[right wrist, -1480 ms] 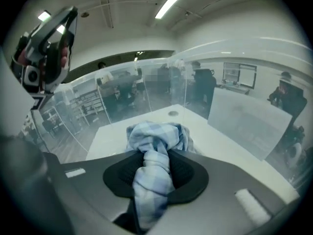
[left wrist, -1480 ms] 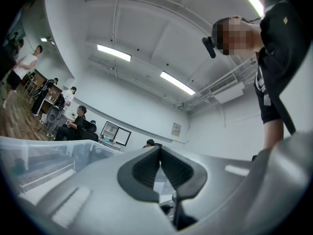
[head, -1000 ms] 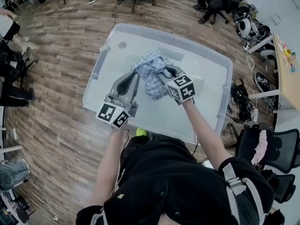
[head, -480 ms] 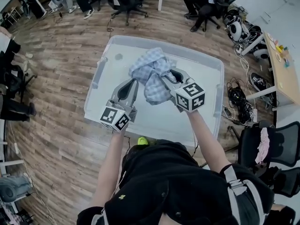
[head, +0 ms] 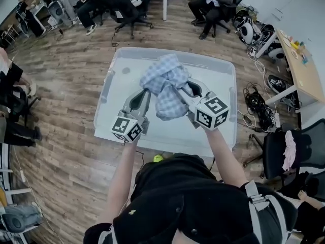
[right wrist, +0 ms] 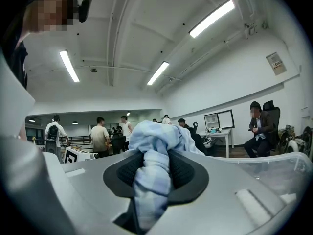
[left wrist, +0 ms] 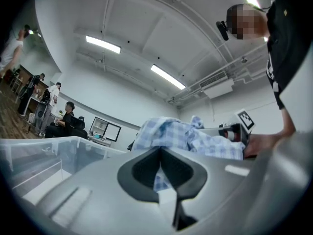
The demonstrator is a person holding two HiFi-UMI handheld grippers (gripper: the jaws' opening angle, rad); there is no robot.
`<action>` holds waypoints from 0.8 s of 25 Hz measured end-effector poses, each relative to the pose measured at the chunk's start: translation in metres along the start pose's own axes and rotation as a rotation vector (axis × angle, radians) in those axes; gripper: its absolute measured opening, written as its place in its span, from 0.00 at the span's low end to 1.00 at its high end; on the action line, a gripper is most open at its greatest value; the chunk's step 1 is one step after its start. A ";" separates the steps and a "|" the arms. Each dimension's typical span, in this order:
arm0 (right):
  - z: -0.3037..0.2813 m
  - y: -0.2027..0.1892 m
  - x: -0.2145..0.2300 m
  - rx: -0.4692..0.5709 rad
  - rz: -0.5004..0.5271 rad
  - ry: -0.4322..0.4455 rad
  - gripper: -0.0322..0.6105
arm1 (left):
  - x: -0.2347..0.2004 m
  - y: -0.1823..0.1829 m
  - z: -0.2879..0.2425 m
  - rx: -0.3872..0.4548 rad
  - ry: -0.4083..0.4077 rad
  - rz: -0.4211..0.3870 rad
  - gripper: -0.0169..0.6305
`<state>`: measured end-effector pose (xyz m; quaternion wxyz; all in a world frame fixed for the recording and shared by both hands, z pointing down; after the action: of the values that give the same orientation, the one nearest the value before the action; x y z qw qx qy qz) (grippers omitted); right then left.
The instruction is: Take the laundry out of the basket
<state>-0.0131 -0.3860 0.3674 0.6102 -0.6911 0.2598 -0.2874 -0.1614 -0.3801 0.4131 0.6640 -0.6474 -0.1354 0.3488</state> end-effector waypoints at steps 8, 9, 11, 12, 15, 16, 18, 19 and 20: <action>0.015 0.004 -0.012 0.025 0.007 -0.007 0.22 | 0.011 0.002 -0.003 0.026 -0.027 -0.027 0.04; 0.017 0.005 -0.015 0.024 0.010 -0.004 0.22 | 0.013 0.002 -0.001 0.035 -0.025 -0.025 0.04; 0.018 0.007 -0.022 0.026 0.018 -0.001 0.22 | 0.014 0.004 0.001 0.049 -0.022 -0.031 0.04; 0.018 0.009 -0.026 0.027 0.025 -0.002 0.22 | 0.014 0.006 0.001 0.054 -0.021 -0.033 0.04; 0.021 0.014 -0.036 0.030 0.046 -0.011 0.22 | 0.016 0.007 -0.001 0.059 -0.020 -0.032 0.04; 0.023 0.015 -0.040 0.032 0.051 -0.013 0.22 | 0.018 0.006 -0.001 0.058 -0.022 -0.031 0.04; 0.023 0.016 -0.049 0.043 0.056 -0.012 0.22 | 0.018 0.007 0.000 0.056 -0.028 -0.025 0.04; 0.023 0.018 -0.053 0.054 0.060 -0.011 0.22 | 0.018 0.011 0.001 0.059 -0.030 -0.024 0.04; 0.023 0.022 -0.058 0.068 0.064 -0.011 0.22 | 0.019 0.017 0.000 0.064 -0.033 -0.023 0.04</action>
<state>-0.0369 -0.3316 0.3388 0.6435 -0.6629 0.2685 -0.2728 -0.1524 -0.3695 0.3914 0.6861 -0.6183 -0.1425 0.3558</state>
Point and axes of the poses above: the fingertips, and each gripper's own axes: z backward along the fingers, x to its right, y out of its top, the point moved 3 cm from there along z, backward along the fingers, and after that the axes turned 4 degrees about z, right-handed, at the moved point
